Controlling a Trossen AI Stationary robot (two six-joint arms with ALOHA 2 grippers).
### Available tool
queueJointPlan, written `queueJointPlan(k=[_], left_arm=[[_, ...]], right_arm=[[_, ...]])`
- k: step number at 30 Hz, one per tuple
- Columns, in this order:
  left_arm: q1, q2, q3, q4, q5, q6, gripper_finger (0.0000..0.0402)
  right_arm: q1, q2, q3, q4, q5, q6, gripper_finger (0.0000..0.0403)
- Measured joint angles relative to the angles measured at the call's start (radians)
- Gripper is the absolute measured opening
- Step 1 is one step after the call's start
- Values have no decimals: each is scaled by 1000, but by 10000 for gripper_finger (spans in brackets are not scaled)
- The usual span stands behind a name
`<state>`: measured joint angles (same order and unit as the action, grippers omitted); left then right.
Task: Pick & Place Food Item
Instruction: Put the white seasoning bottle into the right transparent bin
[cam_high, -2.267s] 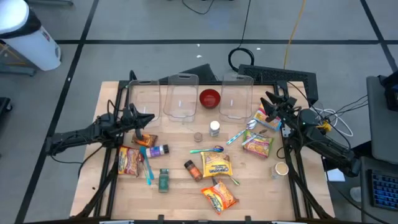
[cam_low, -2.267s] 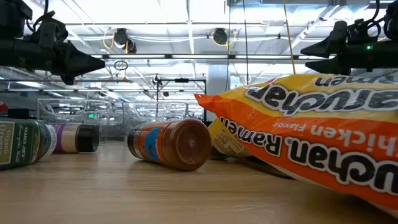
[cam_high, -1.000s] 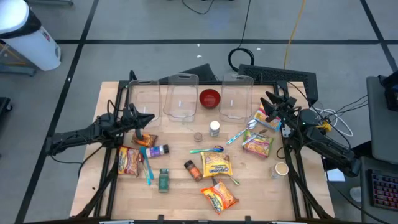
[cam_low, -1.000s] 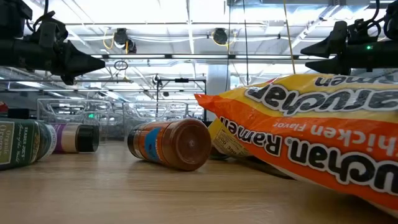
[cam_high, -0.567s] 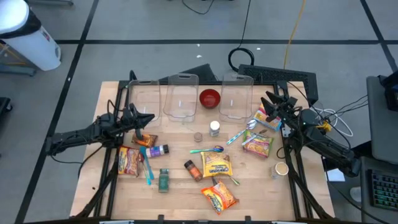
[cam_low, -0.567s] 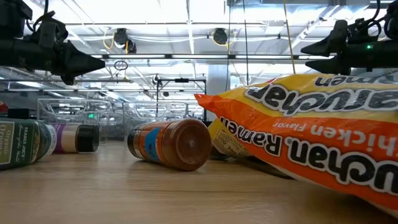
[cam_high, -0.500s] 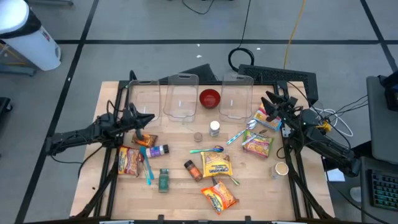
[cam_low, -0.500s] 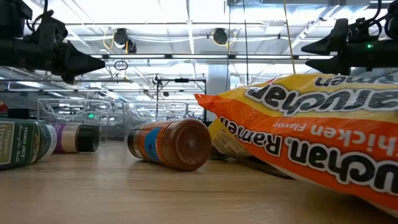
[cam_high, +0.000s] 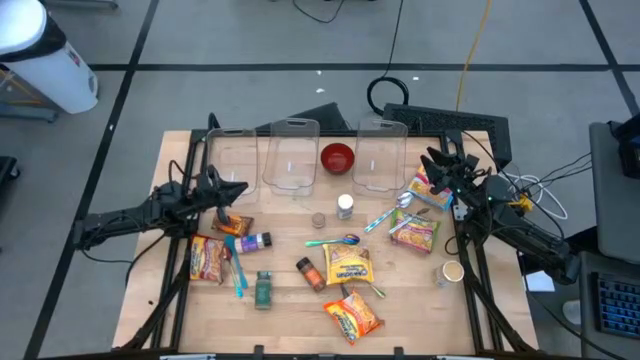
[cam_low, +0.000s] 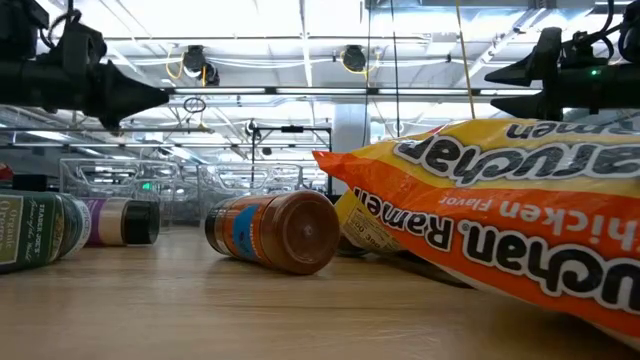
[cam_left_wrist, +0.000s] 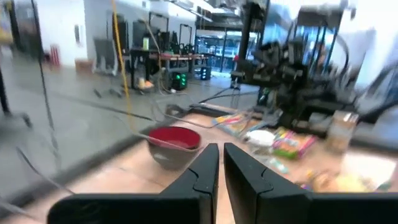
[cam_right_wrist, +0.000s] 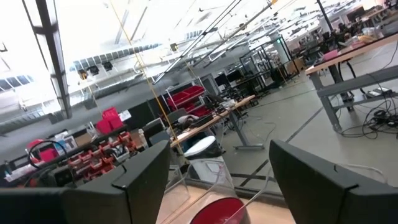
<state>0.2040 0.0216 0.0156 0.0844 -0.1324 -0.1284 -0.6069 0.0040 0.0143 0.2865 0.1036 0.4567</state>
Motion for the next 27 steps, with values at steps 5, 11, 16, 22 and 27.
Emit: queueJointPlan(k=[5, 11, 16, 22, 27], left_arm=[[0, 0, 1, 0, 0, -197, 31], [0, 0, 1, 17, -65, -176, 31], [0, 0, 1, 21, -83, -170, 31], [0, 0, 1, 98, -137, -89, 31], [0, 0, 3, 201, -193, -12, 31]], right_arm=[[0, 0, 0, 0, 0, 3, 265], [0, 0, 0, 0, 0, 3, 265], [0, 0, 0, 1, 0, 3, 265], [0, 0, 0, 0, 0, 3, 265], [0, 0, 0, 0, 0, 1, 265]])
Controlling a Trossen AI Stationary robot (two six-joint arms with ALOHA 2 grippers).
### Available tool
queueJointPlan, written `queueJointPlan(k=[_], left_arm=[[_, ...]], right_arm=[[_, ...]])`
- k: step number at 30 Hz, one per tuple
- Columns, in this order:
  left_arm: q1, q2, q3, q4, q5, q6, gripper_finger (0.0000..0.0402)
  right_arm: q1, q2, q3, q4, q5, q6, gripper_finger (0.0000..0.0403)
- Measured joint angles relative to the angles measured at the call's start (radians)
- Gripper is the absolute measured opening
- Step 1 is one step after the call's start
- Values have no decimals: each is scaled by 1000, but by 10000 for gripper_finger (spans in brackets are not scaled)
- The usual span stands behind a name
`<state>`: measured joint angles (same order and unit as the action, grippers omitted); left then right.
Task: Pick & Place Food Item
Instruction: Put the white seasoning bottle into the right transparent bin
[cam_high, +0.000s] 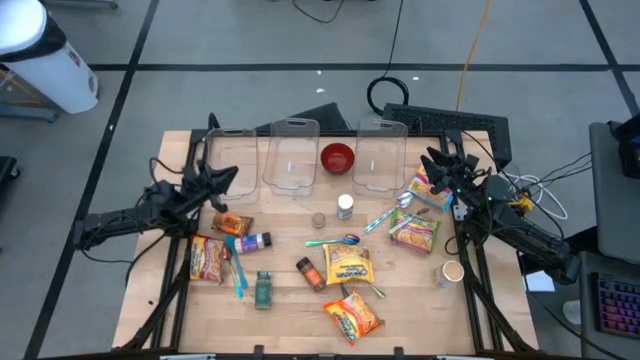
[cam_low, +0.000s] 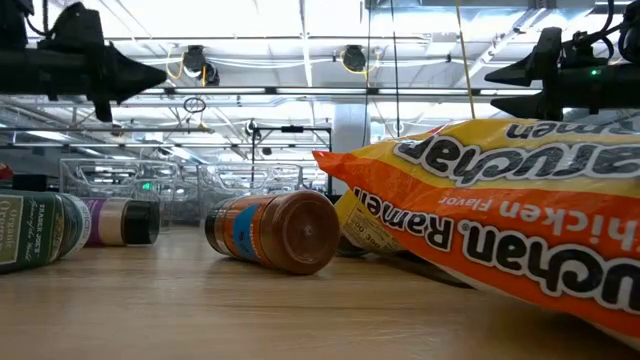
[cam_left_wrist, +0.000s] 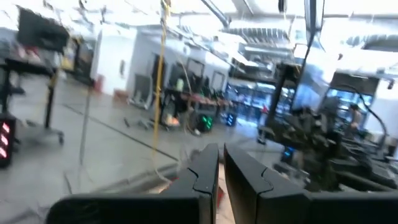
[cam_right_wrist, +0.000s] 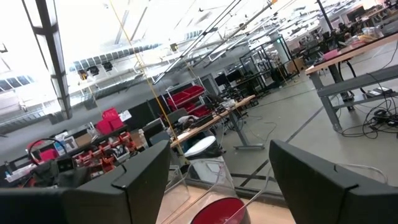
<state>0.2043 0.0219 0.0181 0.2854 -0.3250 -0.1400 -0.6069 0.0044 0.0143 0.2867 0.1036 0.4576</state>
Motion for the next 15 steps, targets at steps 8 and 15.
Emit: queueJointPlan(k=[8, 15], left_arm=[[0, 9, 0, 19, -57, -24, 31], [0, 65, 0, 20, -16, -85, 36]], right_arm=[[0, 0, 0, 1, 0, 1, 265], [0, 24, 3, 85, -85, 3, 265]])
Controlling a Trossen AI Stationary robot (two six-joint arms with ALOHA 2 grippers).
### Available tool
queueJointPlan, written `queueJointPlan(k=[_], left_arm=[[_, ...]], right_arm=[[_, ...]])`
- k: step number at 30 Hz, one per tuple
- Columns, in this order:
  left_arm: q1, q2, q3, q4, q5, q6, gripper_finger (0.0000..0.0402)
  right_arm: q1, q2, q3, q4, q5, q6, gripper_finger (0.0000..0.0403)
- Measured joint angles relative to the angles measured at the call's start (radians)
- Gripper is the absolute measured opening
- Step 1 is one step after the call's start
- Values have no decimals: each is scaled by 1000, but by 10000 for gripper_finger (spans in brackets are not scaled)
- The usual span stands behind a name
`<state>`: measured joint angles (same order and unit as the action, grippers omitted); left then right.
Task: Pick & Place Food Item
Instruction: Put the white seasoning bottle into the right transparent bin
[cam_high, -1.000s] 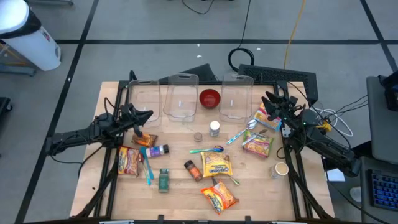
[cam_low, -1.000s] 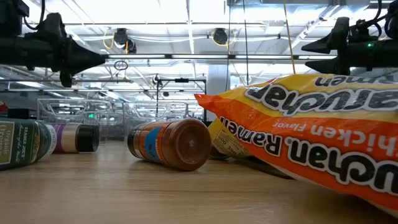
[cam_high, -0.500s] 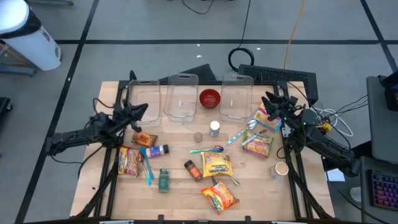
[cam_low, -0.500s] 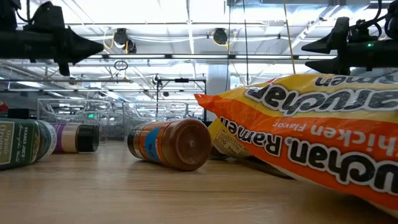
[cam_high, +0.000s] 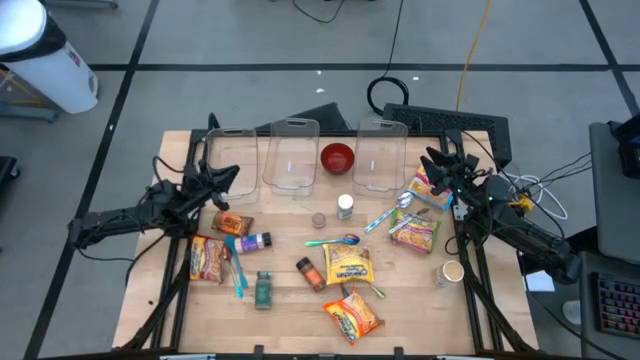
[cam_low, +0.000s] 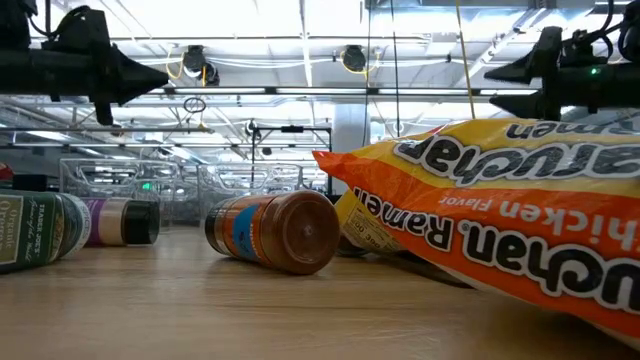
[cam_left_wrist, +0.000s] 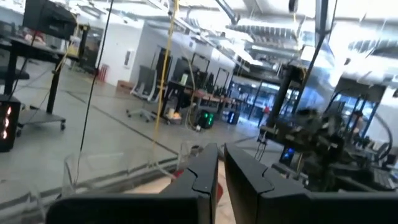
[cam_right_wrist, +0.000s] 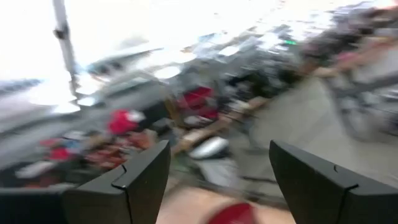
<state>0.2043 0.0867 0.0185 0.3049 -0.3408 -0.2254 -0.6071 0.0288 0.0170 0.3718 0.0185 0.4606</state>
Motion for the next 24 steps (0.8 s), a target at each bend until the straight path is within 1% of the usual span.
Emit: queueJointPlan(k=[3, 4, 7, 11, 14, 16, 20, 24], left_arm=[[0, 41, 0, 4, 0, 14, 60], [0, 55, 0, 11, 0, 17, 72], [0, 95, 0, 59, 1, 21, 117], [0, 138, 0, 112, 11, 29, 186], [0, 157, 0, 170, 57, 56, 229], [0, 163, 0, 206, 88, 86, 250], [0, 164, 0, 254, 152, 123, 276], [-1, 164, 0, 265, 219, 110, 281]], right_arm=[[1, 37, 35, 129, -196, -2, 265], [1, 54, 56, 156, -239, -2, 265], [1, 128, 126, 147, -304, -18, 265], [37, 286, 240, 167, -321, -87, 265], [113, 460, 328, 176, -357, -180, 265], [174, 587, 400, 186, -360, -263, 265], [281, 832, 542, 170, -360, -430, 265], [350, 1024, 682, 132, -359, -556, 265]])
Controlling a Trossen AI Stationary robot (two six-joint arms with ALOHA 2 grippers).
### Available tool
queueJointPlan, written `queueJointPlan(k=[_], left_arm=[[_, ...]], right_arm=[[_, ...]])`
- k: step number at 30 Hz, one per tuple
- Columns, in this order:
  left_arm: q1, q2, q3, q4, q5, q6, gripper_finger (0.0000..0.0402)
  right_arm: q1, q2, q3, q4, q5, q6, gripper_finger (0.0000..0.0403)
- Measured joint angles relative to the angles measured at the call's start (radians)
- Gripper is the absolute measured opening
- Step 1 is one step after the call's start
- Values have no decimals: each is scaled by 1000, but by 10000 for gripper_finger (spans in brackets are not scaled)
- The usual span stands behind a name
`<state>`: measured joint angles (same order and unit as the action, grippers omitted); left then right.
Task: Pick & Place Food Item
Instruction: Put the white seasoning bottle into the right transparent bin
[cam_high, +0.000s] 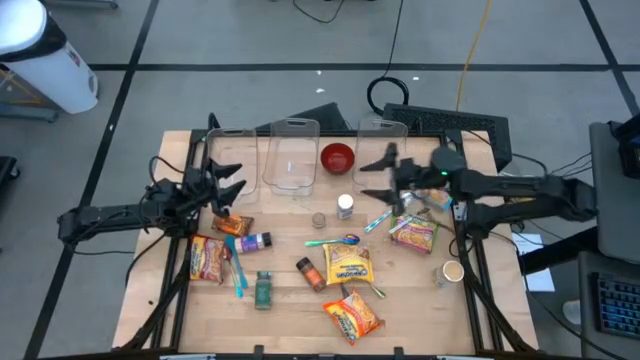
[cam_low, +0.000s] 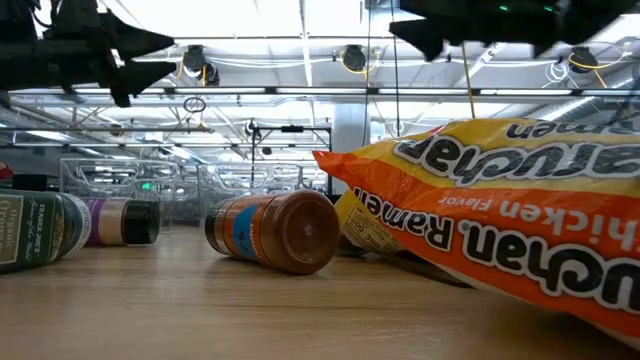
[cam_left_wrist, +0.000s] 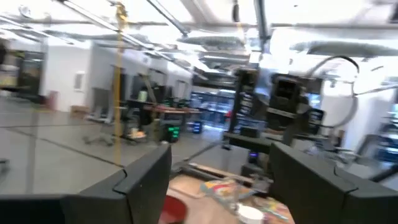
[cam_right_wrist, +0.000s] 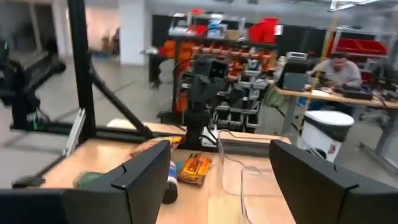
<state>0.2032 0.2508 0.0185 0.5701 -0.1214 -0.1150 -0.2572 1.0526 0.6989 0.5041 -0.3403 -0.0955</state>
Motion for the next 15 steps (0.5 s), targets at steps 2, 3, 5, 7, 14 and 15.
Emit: queueJointPlan(k=[2, 3, 5, 7, 14, 15], left_arm=[[-5, 0, 0, 0, 41, -19, 278], [-10, 0, 0, 0, 56, -31, 276], [-18, 0, 0, -2, 85, -58, 271], [-30, 0, 0, -12, 107, -75, 265], [-71, 11, 0, -27, 124, -80, 247], [-76, 16, 0, -27, 124, -80, 246]], right_arm=[[21, 66, 76, -71, 36, -65, 265], [30, 96, 114, -123, 69, -98, 265], [46, 151, 188, -241, 140, -170, 265], [62, 202, 258, -350, 188, -231, 265], [118, 343, 413, -598, 187, -324, 265], [128, 354, 420, -612, 188, -334, 265]])
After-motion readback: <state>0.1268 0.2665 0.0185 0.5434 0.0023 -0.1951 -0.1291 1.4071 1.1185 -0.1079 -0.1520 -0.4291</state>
